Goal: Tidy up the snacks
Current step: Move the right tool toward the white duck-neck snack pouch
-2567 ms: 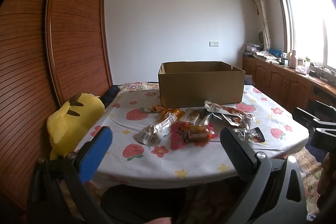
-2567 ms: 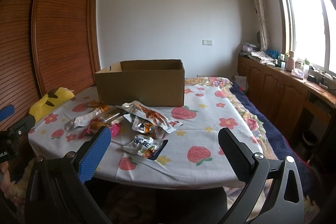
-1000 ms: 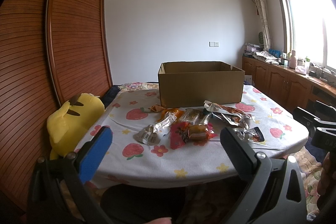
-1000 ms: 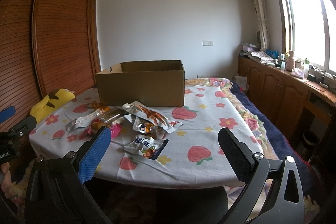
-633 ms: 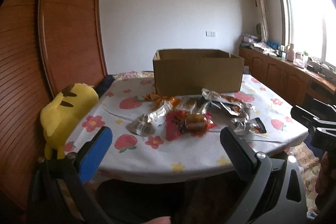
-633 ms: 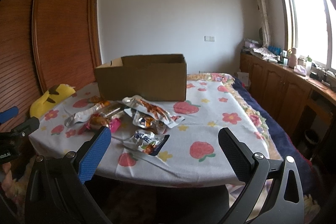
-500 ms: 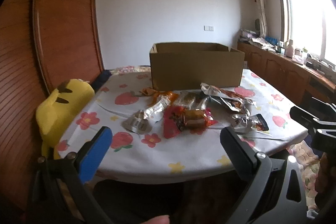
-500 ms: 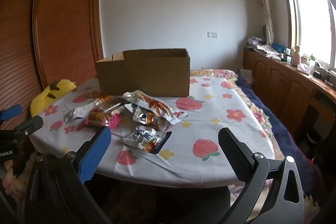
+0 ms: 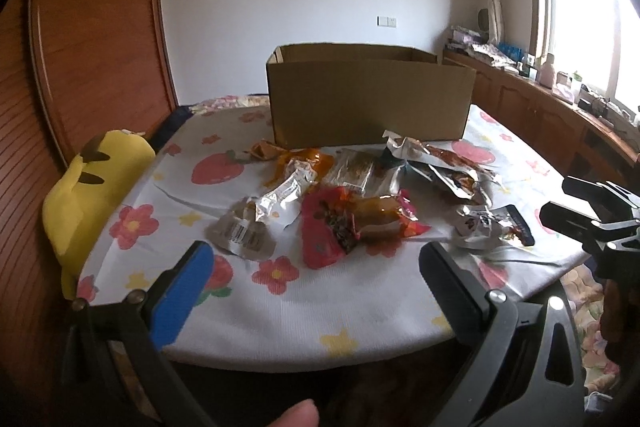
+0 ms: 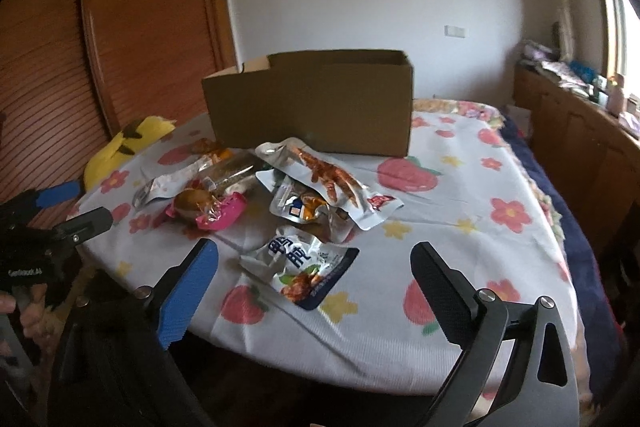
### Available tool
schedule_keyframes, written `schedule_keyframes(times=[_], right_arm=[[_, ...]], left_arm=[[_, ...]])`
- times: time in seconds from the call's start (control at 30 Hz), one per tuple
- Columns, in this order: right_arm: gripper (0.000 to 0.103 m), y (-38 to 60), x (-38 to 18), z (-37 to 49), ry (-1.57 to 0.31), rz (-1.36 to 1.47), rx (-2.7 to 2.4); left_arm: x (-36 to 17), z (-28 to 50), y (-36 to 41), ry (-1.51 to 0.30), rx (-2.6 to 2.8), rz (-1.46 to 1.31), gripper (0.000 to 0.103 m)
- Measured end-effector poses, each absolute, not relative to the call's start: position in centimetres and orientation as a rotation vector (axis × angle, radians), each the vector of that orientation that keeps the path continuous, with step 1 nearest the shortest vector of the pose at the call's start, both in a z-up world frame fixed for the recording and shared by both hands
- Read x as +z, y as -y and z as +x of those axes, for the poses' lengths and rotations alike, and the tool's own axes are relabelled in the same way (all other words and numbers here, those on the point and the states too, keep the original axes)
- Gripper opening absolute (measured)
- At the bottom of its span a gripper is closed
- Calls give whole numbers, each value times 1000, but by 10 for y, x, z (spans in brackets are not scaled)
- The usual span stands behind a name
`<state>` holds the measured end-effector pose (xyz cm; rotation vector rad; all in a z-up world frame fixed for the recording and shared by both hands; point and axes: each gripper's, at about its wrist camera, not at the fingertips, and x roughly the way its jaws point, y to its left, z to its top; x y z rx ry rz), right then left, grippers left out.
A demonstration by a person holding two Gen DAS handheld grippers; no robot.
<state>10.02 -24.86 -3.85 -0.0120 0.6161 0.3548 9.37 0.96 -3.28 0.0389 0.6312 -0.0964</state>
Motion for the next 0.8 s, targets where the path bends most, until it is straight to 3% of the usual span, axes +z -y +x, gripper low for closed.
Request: schedule_keyframes(times=[0.8], right_arm=[[86, 216, -86, 162, -844, -243, 622]], left_arm=[[-50, 155, -29, -748, -156, -47, 103]])
